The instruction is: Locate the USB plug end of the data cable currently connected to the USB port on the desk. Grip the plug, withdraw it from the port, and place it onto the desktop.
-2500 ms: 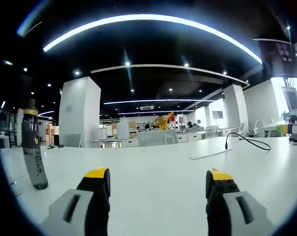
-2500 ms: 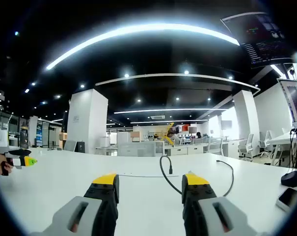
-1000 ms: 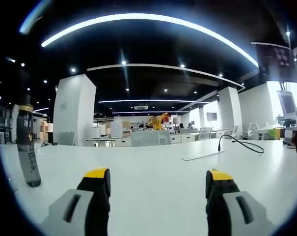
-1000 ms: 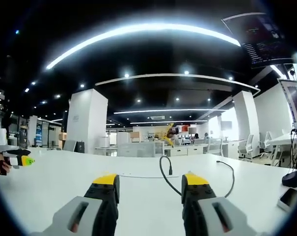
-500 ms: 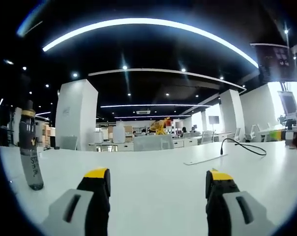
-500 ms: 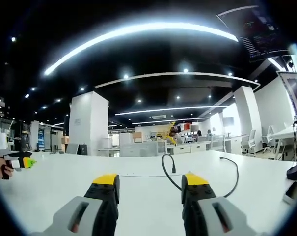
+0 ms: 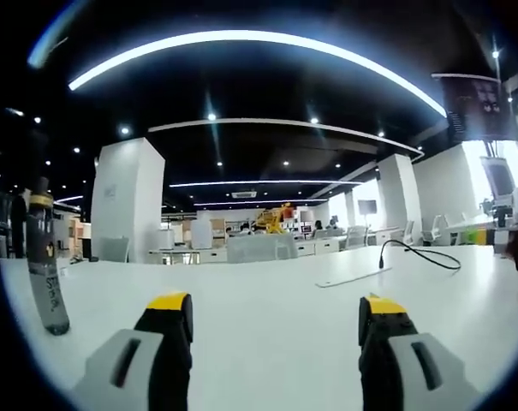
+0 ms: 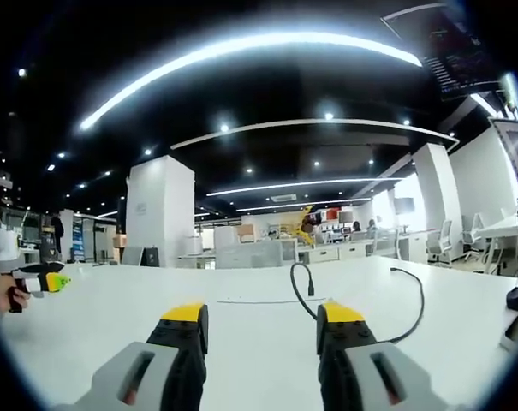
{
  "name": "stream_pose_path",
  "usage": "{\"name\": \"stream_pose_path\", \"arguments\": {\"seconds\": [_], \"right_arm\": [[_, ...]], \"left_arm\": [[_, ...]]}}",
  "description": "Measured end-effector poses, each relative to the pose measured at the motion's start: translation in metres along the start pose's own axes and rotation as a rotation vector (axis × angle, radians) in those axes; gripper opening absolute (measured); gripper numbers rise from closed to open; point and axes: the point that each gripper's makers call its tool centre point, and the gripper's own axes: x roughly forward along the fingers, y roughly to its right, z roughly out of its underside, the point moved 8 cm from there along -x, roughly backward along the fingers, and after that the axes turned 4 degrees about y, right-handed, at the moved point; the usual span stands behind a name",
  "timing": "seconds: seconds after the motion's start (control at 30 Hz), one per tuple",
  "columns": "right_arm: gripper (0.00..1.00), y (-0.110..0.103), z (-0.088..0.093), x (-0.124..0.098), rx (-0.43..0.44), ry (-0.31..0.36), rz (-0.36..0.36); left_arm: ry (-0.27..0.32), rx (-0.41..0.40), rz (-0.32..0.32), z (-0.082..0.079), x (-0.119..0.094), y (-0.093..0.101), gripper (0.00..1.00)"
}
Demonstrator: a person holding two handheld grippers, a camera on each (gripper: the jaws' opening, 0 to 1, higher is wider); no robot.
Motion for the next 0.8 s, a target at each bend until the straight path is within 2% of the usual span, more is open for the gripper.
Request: {"name": "stream_pose_path", "arguments": {"seconds": [0.2,0.47,0.8], "right_arm": [[0.52,-0.0018,-0.0005,-0.0011,0.014,-0.002,-0.016],[0.52,-0.004,-0.0005,-0.0019,0.025,-0.007,-0.028],[0.52,-0.0054,-0.0014,-0.0009,0.02,-0.008,-0.033]], "left_arm": [[0.002,0.015,0.005,-0.0025,0.0008,0.0029,0.8],[-0.025,0.004,0.039,0.0021,0.0006,0.0078,0.8],[-0.012,0.005,0.036,-0.0007,0.0002,0.0076,0.8]]}}
